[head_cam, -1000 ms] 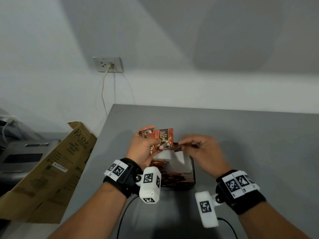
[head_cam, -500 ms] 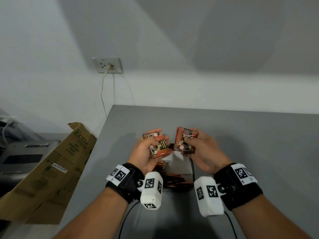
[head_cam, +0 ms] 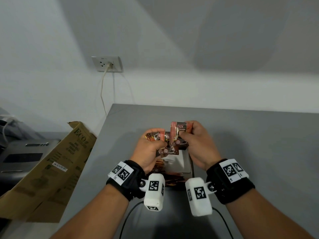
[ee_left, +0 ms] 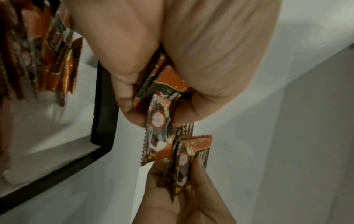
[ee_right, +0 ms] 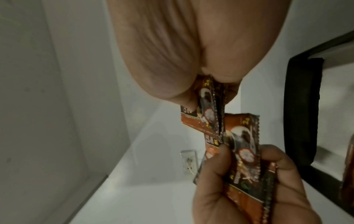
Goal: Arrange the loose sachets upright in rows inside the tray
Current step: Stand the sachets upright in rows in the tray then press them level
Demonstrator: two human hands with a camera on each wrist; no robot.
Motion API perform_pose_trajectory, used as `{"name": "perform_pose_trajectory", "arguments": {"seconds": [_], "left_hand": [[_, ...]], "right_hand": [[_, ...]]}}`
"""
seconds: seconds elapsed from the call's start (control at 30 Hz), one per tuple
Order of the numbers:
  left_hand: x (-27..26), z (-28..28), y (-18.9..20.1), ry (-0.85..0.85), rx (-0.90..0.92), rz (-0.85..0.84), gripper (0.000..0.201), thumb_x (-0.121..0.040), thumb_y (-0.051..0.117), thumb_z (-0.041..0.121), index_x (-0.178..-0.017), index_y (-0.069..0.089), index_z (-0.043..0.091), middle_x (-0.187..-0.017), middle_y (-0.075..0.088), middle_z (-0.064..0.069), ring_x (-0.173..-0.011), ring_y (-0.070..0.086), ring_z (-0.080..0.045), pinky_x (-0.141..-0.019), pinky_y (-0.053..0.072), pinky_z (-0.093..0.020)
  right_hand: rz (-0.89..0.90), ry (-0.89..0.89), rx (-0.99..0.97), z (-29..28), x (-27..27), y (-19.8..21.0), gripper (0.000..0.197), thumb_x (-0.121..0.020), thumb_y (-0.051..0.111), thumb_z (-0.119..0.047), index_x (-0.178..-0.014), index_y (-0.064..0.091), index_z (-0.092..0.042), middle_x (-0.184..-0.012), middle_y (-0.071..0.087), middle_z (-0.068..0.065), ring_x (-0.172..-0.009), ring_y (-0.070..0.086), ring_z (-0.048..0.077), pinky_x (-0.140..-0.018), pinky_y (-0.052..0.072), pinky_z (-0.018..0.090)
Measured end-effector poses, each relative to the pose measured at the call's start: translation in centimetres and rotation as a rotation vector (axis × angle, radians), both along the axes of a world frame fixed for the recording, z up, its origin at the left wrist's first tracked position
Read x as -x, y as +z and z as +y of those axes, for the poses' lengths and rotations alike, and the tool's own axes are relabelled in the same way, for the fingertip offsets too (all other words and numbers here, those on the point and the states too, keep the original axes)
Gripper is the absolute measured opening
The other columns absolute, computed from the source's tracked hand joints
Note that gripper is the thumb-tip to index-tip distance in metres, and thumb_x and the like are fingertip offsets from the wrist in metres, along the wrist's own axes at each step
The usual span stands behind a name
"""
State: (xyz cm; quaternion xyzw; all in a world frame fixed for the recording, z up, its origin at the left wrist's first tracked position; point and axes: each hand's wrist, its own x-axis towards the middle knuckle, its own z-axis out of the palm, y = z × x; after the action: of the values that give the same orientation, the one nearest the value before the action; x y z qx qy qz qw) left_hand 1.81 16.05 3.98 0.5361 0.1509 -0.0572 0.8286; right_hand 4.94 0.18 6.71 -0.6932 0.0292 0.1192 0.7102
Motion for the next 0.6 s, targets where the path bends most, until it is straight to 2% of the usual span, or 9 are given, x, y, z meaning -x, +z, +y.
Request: {"name": "perform_pose_trajectory", "arguments": {"seconds": [0.13, 0.3, 0.37, 0.43, 0.5, 0.6], "left_hand": [[0.0, 0.2, 0.0, 0.052, -0.007, -0.017, 0.055, -0.079, 0.058, -0.022, -0.118, 0.062, 0.017, -0.082, 0.068, -0.019, -0.066, 0.062, -0.029, -0.060, 0.052, -0.034], [0.0, -0.7, 0.4, 0.042, 0.032, -0.068, 0.054, -0.078, 0.056, -0.025, -0.115, 0.063, 0.013, -0.092, 0.070, -0.018, -0.075, 0.069, -0.030, -0.064, 0.058, -0.041], [0.3, -0.6, 0.4, 0.013, 0.103, -0.046, 0.045, -0.084, 0.050, -0.015, -0.120, 0.061, 0.010, -0.097, 0.071, -0.018, -0.078, 0.070, -0.031, -0.068, 0.059, -0.042], [0.5, -0.2, 0.3, 0.000, 0.197, 0.009, 0.040, -0.089, 0.041, -0.003, -0.124, 0.057, 0.006, -0.096, 0.072, -0.018, -0.080, 0.071, -0.032, -0.071, 0.059, -0.043], [0.5, 0.4, 0.1, 0.017, 0.238, 0.046, 0.040, -0.091, 0.041, -0.001, -0.128, 0.054, 0.003, -0.097, 0.071, -0.020, -0.086, 0.071, -0.033, -0.072, 0.060, -0.047], [0.5, 0.5, 0.0, 0.009, 0.186, 0.015, 0.035, -0.090, 0.051, -0.008, -0.120, 0.062, 0.008, -0.099, 0.070, -0.020, -0.088, 0.071, -0.036, -0.073, 0.060, -0.050]], "right_hand": [[0.051, -0.030, -0.145, -0.7, 0.2, 0.0, 0.023, -0.096, 0.050, 0.008, -0.114, 0.058, -0.004, -0.103, 0.070, 0.015, -0.091, 0.066, 0.024, -0.083, 0.055, 0.040], [0.118, 0.109, -0.028, 0.2, 1.0, -0.4, 0.023, -0.096, 0.053, 0.004, -0.112, 0.065, -0.008, -0.107, 0.075, 0.013, -0.101, 0.069, 0.026, -0.093, 0.054, 0.039], [0.128, 0.116, -0.016, 0.3, 0.9, -0.4, 0.021, -0.097, 0.052, 0.002, -0.110, 0.064, -0.009, -0.104, 0.075, 0.012, -0.095, 0.070, 0.024, -0.084, 0.055, 0.037], [0.151, 0.075, -0.059, 0.0, 0.7, -0.2, 0.019, -0.098, 0.051, 0.002, -0.108, 0.061, -0.010, -0.093, 0.075, 0.008, -0.078, 0.069, 0.017, -0.071, 0.053, 0.032], [0.189, 0.024, -0.150, -0.6, 0.5, -0.1, 0.019, -0.099, 0.050, 0.001, -0.109, 0.059, -0.012, -0.089, 0.072, 0.008, -0.066, 0.065, 0.014, -0.066, 0.051, 0.032], [0.211, 0.057, -0.226, -1.1, 0.3, 0.0, 0.022, -0.099, 0.050, 0.002, -0.117, 0.060, -0.007, -0.104, 0.073, 0.015, -0.079, 0.068, 0.021, -0.066, 0.051, 0.031]]}}
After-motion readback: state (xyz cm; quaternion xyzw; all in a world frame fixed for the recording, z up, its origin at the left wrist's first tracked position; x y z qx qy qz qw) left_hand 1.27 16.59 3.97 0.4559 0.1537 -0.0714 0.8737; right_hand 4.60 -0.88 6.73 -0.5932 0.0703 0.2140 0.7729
